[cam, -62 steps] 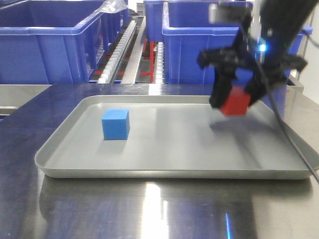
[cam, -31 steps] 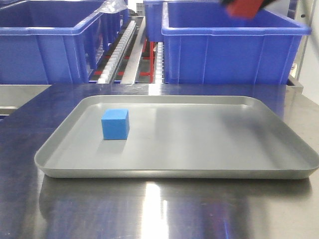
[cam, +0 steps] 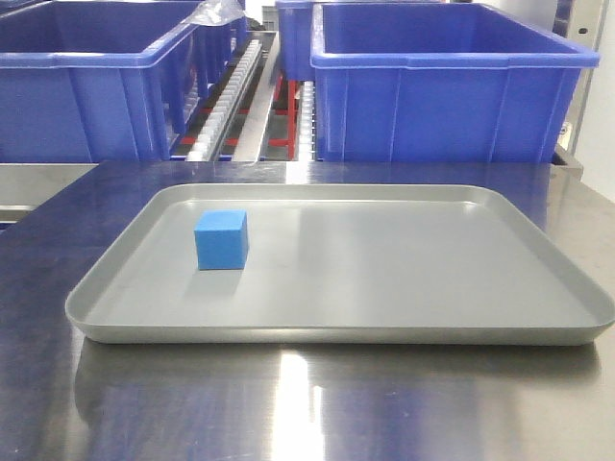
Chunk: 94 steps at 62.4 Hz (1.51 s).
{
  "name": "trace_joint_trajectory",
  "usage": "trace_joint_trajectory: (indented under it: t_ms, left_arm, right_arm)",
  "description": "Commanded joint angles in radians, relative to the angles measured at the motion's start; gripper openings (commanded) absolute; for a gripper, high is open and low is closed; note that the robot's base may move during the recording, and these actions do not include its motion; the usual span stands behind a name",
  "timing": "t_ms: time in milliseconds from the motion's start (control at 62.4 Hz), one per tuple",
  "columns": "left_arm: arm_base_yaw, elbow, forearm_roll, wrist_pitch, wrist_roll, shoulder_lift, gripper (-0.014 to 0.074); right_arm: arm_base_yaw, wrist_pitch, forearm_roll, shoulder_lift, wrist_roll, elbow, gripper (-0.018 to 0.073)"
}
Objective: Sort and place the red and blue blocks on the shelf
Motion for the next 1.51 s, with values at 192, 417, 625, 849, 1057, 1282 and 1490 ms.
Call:
trace_joint_trajectory:
  t_ms: [192, 417, 625, 849, 1057, 1282, 1490]
  left_arm:
    - [-0.006, 0.025, -0.001, -0.080, -0.004, -0.016, 0.0125]
    - [-0.006, 0.025, -0.001, -0.080, -0.004, -0.016, 0.0125]
    - [-0.006, 0.025, -0.001, -0.080, -0.004, -0.016, 0.0125]
    - [-0.006, 0.025, -0.001, -0.080, -0.004, -0.016, 0.0125]
    - [-0.006, 0.025, -0.001, -0.080, -0.004, -0.016, 0.0125]
    - [-0.006, 0.025, -0.001, -0.080, -0.004, -0.016, 0.0125]
    - [-0.006, 0.025, -0.001, -0.080, -0.004, -0.016, 0.0125]
  right_arm:
    - [-0.157, -0.090, -0.059, -0.294, 0.000, 0.195, 0.0057]
    - [-0.181, -0.082, -0.077, -0.399, 0.000, 0.283, 0.0057]
    - [-0.181, -0.077, -0.077, -0.403, 0.000, 0.289, 0.0057]
    - [-0.181, -0.079, -0.077, -0.403, 0.000, 0.289, 0.0057]
    - [-0.181, -0.079, -0.077, -0.403, 0.000, 0.289, 0.0057]
    - [-0.181, -0.079, -0.077, -0.403, 0.000, 0.289, 0.0057]
    - [-0.181, -0.079, -0.077, -0.403, 0.000, 0.289, 0.0057]
